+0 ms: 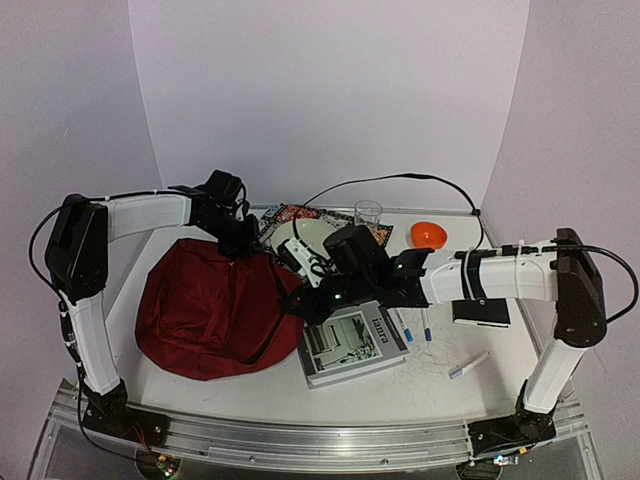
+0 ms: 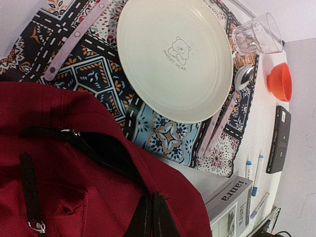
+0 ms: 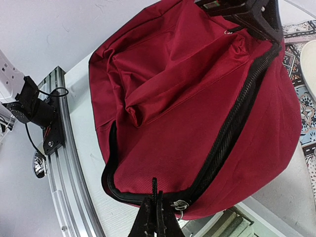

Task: Pack the student bag
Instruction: Unzip the largest pocket of the student bag.

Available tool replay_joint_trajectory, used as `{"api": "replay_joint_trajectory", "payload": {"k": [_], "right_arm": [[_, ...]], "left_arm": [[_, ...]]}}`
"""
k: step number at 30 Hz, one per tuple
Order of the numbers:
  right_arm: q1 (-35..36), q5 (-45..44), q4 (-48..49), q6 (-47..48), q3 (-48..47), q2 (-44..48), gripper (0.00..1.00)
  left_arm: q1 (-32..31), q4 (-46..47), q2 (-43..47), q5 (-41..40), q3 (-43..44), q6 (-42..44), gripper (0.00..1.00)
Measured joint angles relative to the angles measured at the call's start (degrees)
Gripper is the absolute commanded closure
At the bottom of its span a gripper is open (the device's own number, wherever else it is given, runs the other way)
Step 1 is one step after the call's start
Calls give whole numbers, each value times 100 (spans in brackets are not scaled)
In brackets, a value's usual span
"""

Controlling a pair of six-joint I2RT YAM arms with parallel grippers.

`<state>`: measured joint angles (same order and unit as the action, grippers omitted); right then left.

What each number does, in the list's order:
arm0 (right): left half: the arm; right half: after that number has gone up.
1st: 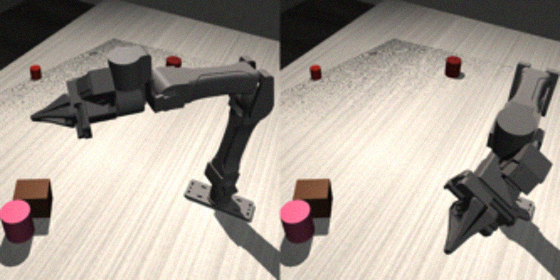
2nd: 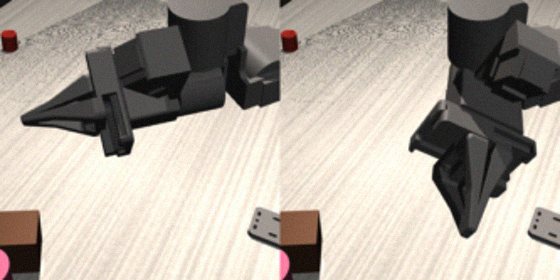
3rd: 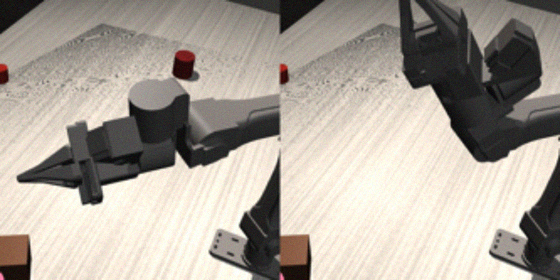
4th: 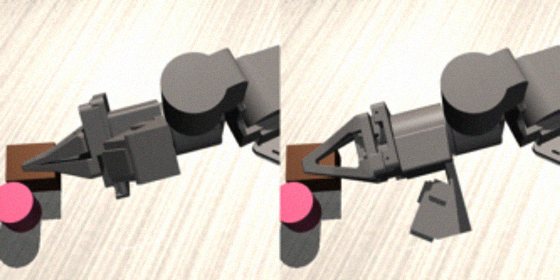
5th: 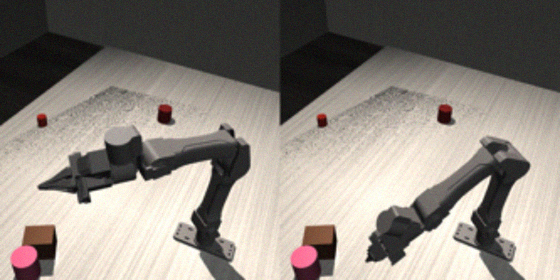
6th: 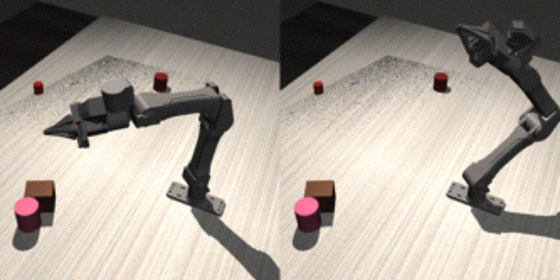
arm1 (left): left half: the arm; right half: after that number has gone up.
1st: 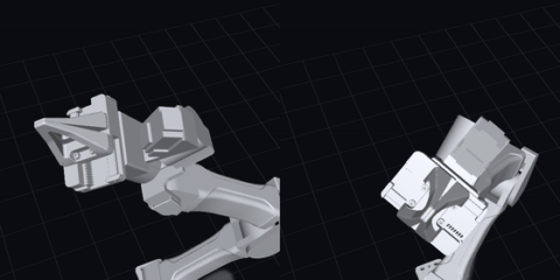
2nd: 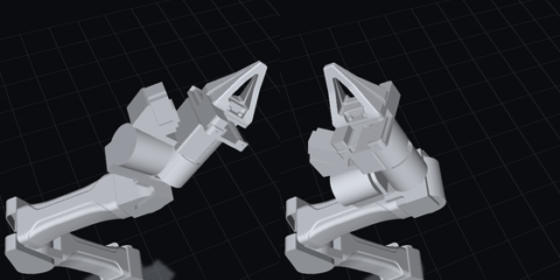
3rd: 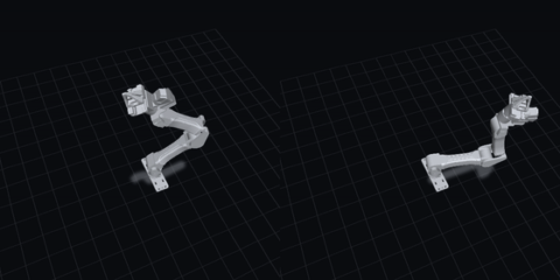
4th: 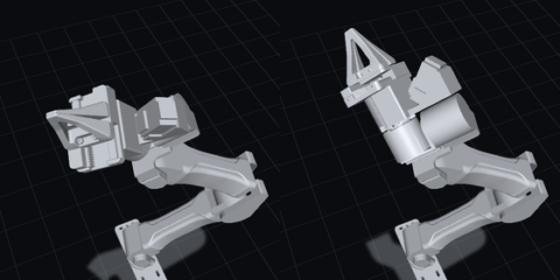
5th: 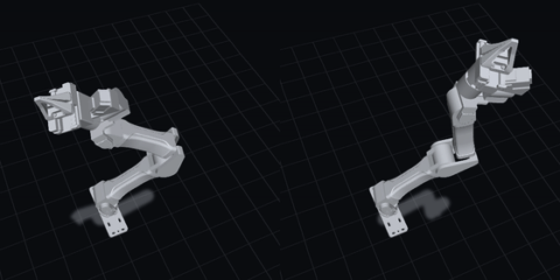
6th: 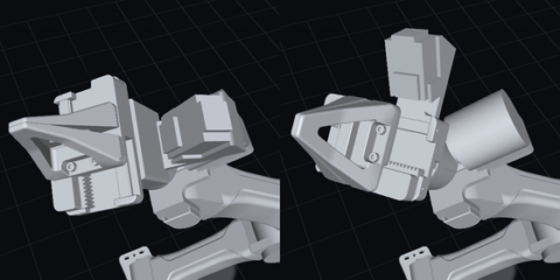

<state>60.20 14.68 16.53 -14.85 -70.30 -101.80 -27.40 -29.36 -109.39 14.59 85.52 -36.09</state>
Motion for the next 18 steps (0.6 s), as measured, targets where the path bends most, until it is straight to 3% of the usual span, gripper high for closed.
{"api": "replay_joint_trajectory", "payload": {"k": [6, 12, 18], "right_arm": [[97, -69, 2, -4, -1, -1, 100], [174, -62, -19, 15, -121, -106, 100], [178, -107, -17, 67, -206, -211, 100]], "left_arm": [[88, 43, 588, -117, -383, -2, 65], [91, 95, 1522, -137, -818, -108, 48], [-360, 135, 1902, -39, -1146, -292, 36]]}}
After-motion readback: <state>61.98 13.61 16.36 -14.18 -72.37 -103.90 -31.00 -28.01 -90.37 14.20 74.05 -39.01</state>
